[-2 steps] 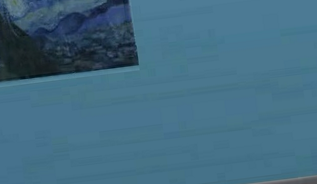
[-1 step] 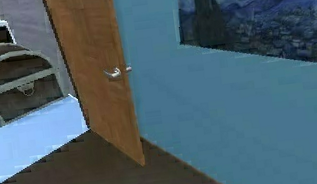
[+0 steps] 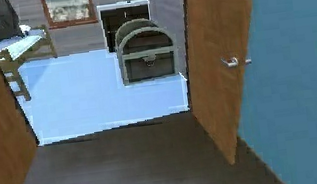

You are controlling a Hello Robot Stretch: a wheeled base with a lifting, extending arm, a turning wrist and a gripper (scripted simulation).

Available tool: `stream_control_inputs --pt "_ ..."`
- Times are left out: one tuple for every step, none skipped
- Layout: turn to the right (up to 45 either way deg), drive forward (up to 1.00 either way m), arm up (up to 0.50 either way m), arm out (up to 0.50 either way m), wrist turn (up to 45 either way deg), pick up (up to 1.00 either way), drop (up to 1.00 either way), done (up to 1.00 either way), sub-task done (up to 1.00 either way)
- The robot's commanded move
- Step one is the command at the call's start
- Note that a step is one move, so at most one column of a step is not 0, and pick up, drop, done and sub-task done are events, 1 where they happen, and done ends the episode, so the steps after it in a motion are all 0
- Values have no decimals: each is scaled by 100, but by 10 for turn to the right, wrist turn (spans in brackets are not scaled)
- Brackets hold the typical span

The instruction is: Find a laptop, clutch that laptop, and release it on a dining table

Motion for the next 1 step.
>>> stream_control_inputs --pt "0 30 0 0 0 0 0 0 0"
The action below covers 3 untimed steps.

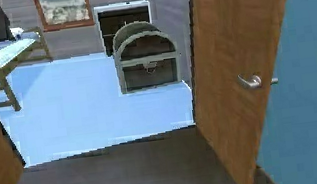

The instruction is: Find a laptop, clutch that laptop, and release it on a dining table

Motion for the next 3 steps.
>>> stream_control_inputs --pt "-450 0 0 0 0 0 0 0 0" --pt "-60 0 0 0 0 0 0 0 0" --pt "-30 0 0 0 0 0 0 0 0"
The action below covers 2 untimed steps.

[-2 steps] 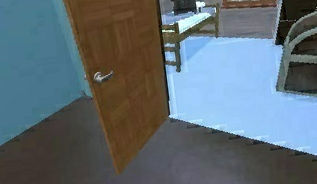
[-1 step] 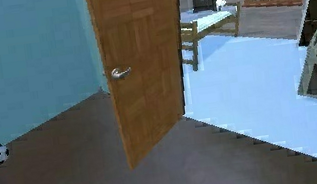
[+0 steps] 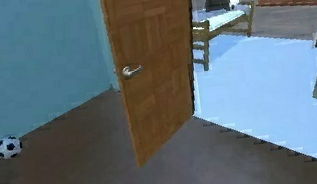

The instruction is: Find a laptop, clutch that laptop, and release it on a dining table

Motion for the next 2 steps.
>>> stream_control_inputs --pt "0 60 0 0 0 0 0 0 0" --pt "-450 0 0 0 0 0 0 0 0"
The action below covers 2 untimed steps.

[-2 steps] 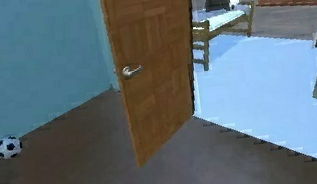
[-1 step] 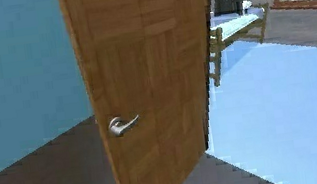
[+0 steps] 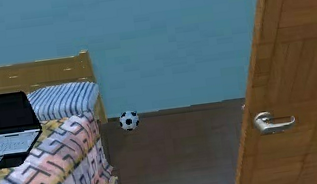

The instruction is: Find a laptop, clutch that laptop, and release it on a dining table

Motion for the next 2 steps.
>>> stream_control_inputs --pt "-90 0 0 0 0 0 0 0 0" --pt "0 70 0 0 0 0 0 0 0"
